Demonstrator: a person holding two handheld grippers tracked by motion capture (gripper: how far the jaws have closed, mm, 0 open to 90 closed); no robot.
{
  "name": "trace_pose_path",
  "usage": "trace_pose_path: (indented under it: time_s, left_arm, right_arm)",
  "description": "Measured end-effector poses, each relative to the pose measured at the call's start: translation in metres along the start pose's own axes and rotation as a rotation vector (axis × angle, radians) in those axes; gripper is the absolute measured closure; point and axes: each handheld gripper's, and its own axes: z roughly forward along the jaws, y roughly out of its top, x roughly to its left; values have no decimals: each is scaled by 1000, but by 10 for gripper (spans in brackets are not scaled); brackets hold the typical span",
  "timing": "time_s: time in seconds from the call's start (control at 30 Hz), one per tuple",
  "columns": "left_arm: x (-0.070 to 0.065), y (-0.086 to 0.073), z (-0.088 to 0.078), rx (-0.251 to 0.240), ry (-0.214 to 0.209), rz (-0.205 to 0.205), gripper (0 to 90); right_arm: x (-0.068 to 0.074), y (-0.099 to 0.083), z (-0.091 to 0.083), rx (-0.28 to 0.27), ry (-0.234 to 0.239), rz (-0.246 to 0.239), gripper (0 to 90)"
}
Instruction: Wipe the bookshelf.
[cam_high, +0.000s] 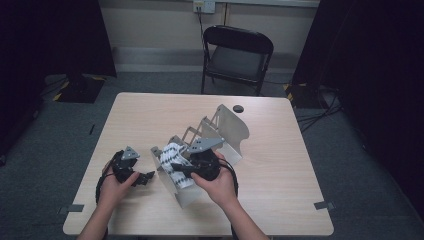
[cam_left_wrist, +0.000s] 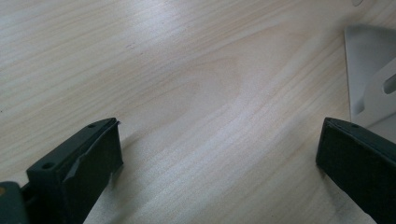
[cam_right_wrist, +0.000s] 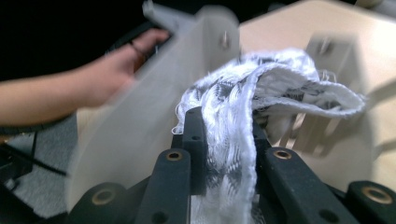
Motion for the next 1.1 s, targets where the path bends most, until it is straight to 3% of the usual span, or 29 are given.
trace_pose_path:
  time_s: [0.27, 0.4, 1.1]
  left_arm:
    - [0, 0, 0, -1, -3, 0, 0]
    - [0, 0, 0, -2, -3, 1, 0]
    - [0, 1, 1, -1, -5, 8, 0]
  right_arm:
    - [5, 21, -6, -49, 13, -29, 780]
    - [4, 20, -6, -49, 9, -23, 780]
    - [-18, -46, 39, 95, -3, 76, 779]
